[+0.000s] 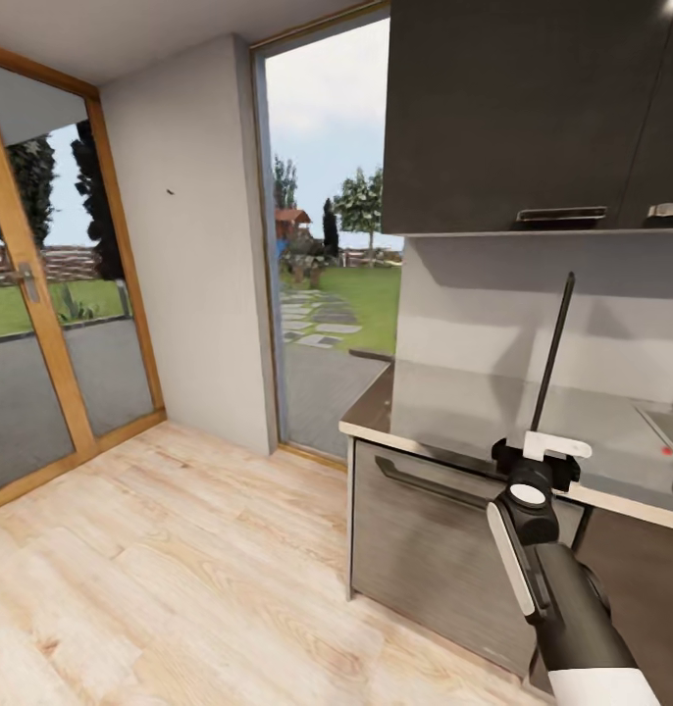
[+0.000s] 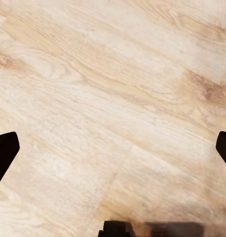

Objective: Pick up the poster from the kitchen countertop and hang it on one of the wall nails in the kitchen.

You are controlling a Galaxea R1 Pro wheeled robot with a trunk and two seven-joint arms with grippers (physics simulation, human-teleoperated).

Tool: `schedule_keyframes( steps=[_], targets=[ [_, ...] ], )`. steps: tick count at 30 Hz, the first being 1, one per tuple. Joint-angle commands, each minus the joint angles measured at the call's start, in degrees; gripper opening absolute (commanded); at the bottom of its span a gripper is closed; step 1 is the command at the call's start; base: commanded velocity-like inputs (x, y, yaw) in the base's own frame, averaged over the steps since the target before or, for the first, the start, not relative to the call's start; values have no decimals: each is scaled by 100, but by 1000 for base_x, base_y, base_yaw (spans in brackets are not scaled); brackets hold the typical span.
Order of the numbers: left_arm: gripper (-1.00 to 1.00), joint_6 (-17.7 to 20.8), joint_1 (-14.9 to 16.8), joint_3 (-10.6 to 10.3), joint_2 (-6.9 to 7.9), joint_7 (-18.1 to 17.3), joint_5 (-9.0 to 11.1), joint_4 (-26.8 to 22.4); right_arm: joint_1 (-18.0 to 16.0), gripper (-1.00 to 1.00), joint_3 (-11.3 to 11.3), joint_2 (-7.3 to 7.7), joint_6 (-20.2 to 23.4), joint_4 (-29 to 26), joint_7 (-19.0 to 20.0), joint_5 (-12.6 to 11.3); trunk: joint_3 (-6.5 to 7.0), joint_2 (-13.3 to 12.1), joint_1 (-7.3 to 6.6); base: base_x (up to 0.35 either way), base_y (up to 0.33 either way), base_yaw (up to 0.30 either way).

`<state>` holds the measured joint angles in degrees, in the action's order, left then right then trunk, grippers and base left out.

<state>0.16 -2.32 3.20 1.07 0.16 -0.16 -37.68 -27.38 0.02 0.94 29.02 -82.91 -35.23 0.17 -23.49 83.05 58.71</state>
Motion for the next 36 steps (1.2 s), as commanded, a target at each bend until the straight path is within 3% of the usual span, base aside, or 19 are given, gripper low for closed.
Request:
schedule_keyframes(
  steps=[1, 8, 36],
  targets=[
    [100, 2, -1, 32, -1, 2, -2, -14, -4, 100, 6, 3, 41, -5, -18, 2, -5, 3, 2, 196, -88, 0],
    [100, 1, 0, 126, -1, 2, -2, -28, -4, 100, 7, 3, 42, -5, -17, -7, -5, 3, 2, 74, -34, 0],
    [100, 1, 0, 146, 3, 2, -2, -29, -4, 100, 7, 3, 42, -5, -9, -43, -5, 3, 2, 101, -44, 0]
  ],
)
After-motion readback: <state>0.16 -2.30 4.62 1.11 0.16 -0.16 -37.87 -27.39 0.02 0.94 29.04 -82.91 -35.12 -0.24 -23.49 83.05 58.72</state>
